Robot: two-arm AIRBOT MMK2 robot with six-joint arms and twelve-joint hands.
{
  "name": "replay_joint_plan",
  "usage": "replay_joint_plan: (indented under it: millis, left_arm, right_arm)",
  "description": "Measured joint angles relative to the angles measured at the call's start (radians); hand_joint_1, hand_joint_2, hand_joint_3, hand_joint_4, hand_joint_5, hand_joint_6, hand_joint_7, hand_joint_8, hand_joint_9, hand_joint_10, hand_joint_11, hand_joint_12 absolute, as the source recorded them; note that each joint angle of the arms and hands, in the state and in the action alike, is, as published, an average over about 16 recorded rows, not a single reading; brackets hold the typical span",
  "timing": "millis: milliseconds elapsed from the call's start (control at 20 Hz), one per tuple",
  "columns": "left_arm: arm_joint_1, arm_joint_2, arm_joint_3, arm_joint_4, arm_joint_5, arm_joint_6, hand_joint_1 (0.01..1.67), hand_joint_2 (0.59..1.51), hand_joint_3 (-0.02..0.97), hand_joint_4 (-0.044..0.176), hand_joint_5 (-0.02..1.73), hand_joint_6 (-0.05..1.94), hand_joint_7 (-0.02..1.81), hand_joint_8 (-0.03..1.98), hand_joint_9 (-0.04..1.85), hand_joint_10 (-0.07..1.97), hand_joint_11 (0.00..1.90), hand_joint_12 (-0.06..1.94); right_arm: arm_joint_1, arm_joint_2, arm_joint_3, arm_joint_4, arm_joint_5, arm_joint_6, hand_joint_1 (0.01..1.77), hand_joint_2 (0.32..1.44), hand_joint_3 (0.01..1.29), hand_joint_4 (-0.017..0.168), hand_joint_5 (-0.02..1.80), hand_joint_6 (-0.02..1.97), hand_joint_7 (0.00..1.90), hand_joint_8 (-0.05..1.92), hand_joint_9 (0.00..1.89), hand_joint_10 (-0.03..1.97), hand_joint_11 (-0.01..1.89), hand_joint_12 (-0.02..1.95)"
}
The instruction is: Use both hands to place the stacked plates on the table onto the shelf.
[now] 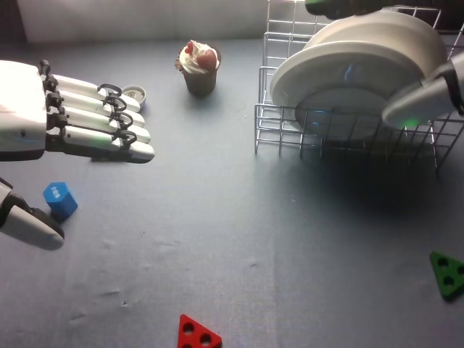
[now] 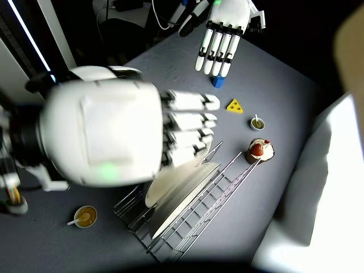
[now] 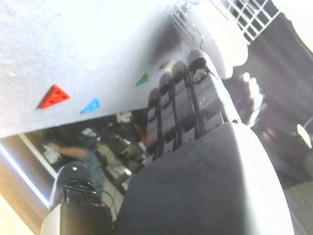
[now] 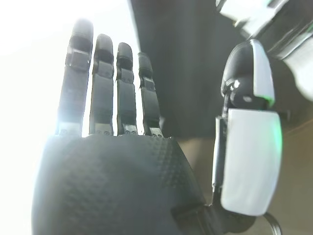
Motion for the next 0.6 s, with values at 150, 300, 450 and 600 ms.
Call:
replay_joint_plan:
  millis: [150,300,450,600]
  left_arm:
    - [0.0,0.0,0.0,0.0,-0.001,-0.001,0.07,1.052,0.017,-0.002,0.21,0.01,0.26,0.0,0.25,0.01,0.23,0.01]
    - [0.0,0.0,0.0,0.0,-0.001,-0.003,0.07,1.052,0.017,-0.002,0.2,0.01,0.25,0.0,0.25,0.01,0.23,0.01]
    - [0.0,0.0,0.0,0.0,-0.002,-0.004,0.07,1.052,0.017,-0.002,0.19,0.01,0.25,0.0,0.25,0.01,0.23,0.01]
    - [0.0,0.0,0.0,0.0,-0.002,-0.004,0.07,1.052,0.016,-0.002,0.19,0.01,0.25,0.0,0.25,0.01,0.23,0.01]
  right_arm:
    - [-0.021,0.087,-0.093,-0.007,0.044,-0.246,0.55,0.93,0.01,0.061,0.25,0.01,0.36,0.01,0.41,0.0,0.51,0.01]
    - [-0.054,0.19,-0.186,0.013,0.073,-0.464,0.4,0.95,0.01,0.07,0.19,0.01,0.33,0.02,0.38,0.0,0.46,0.01]
    - [-0.076,0.251,-0.243,0.037,0.085,-0.602,0.31,0.96,0.01,0.075,0.16,0.01,0.31,0.02,0.36,0.0,0.44,0.01]
    - [-0.101,0.308,-0.291,0.055,0.098,-0.687,0.21,0.97,0.01,0.071,0.15,0.01,0.29,0.01,0.34,0.0,0.42,0.01]
